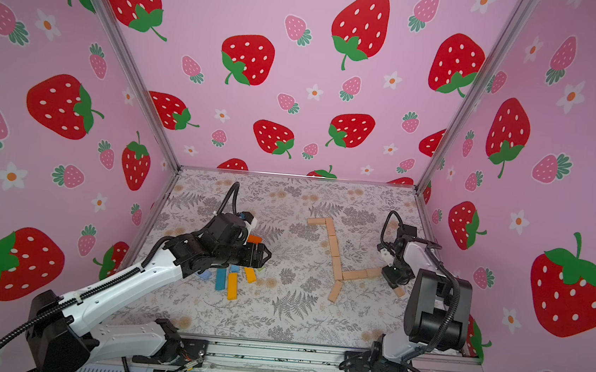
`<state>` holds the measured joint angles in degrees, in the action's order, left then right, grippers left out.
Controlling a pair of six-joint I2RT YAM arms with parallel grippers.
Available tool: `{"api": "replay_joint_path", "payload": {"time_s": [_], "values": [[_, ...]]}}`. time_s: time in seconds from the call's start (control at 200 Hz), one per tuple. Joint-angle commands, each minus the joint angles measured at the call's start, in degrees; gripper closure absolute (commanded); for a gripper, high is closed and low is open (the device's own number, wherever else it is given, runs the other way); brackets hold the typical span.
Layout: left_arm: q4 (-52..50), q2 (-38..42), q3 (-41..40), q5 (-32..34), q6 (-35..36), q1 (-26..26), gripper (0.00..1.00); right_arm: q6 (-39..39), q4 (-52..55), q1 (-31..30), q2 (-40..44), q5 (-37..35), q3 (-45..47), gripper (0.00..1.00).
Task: Assemble a giraffe with building blocks
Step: Assemble the building block at the center of the board, then pick up the building block from the center of the board.
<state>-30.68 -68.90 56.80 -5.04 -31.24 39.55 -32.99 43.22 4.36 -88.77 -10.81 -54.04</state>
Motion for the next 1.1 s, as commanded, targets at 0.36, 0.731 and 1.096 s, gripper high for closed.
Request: {"api": "replay_joint_path", "payload": {"time_s": [0.36, 0.731, 1.096], "values": [[0.2, -0.9, 0.1, -0.2, 0.6, -0.2, 0.15, 2.3, 14.0, -1.5, 16.1, -0.9, -13.7, 0.15], [-8.9, 2.1, 3.4, 7.4, 2.4, -0.3, 0.16, 32.0, 20.7, -9.0, 16.1, -15.8, -30.8, 0.01], [-18.1, 7.9, 3.3, 16.5, -3.1, -0.3, 0.16, 56.7, 19.0, -19.4, 13.8, 2.8, -32.7, 0.01]]}}
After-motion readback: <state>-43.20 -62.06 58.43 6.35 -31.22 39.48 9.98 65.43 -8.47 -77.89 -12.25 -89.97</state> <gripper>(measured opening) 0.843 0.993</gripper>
